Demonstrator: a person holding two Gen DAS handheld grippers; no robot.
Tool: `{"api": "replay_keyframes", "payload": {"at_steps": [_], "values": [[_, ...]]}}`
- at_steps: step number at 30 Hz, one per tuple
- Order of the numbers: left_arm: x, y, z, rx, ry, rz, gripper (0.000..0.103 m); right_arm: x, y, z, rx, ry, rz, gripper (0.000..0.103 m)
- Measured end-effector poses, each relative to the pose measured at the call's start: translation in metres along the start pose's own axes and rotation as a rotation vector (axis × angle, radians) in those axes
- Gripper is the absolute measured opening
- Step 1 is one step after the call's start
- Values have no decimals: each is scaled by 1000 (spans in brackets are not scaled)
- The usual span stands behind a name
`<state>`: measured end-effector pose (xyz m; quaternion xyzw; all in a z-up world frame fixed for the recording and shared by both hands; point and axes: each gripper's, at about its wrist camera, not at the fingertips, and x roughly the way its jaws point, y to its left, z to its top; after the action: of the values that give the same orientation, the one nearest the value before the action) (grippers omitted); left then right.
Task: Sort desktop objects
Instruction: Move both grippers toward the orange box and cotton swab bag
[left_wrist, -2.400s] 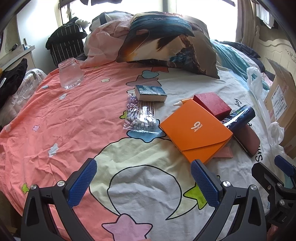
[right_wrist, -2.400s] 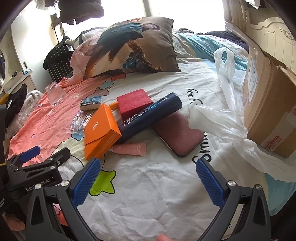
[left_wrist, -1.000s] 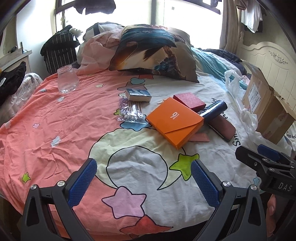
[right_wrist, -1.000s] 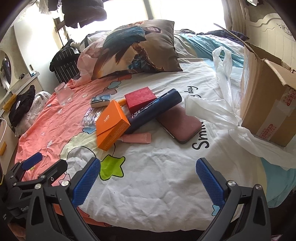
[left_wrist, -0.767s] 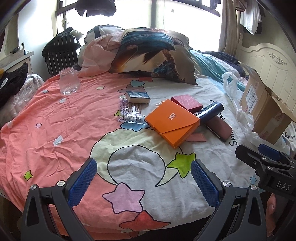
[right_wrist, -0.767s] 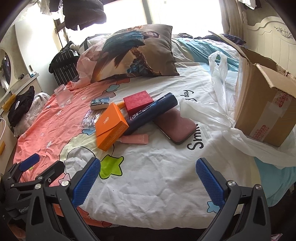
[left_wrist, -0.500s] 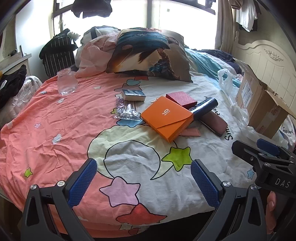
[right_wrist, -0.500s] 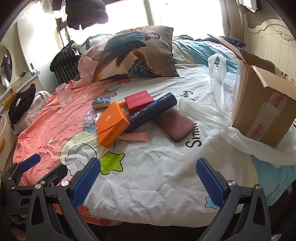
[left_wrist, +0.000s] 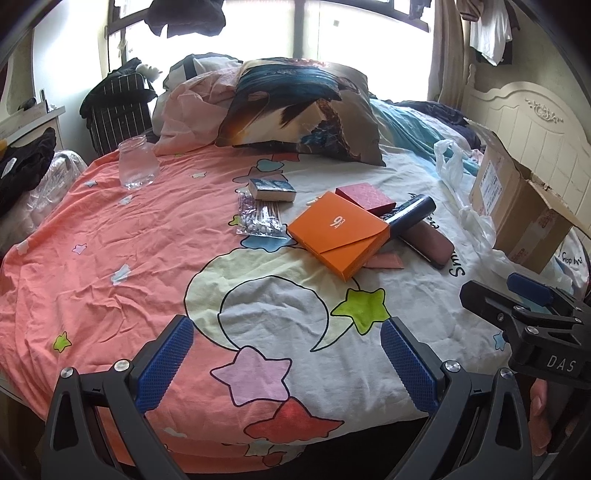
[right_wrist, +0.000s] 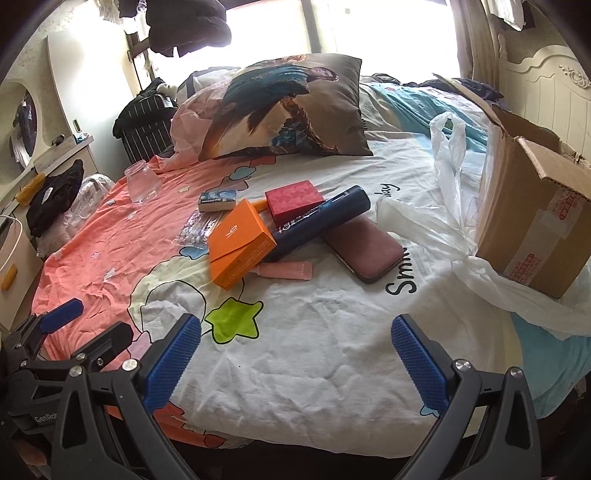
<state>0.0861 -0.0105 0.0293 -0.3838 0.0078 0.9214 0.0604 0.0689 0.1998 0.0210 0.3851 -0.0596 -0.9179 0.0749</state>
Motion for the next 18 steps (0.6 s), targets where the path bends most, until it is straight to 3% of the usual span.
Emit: {"api": "replay_keyframes", "payload": {"at_steps": [7,18], "values": [[9,9,7,-1,3,15,103,15,-4,3,26,32,37,103],[55,7,28,11,71,1,103,39,-7,16,39,65,82,103]]}}
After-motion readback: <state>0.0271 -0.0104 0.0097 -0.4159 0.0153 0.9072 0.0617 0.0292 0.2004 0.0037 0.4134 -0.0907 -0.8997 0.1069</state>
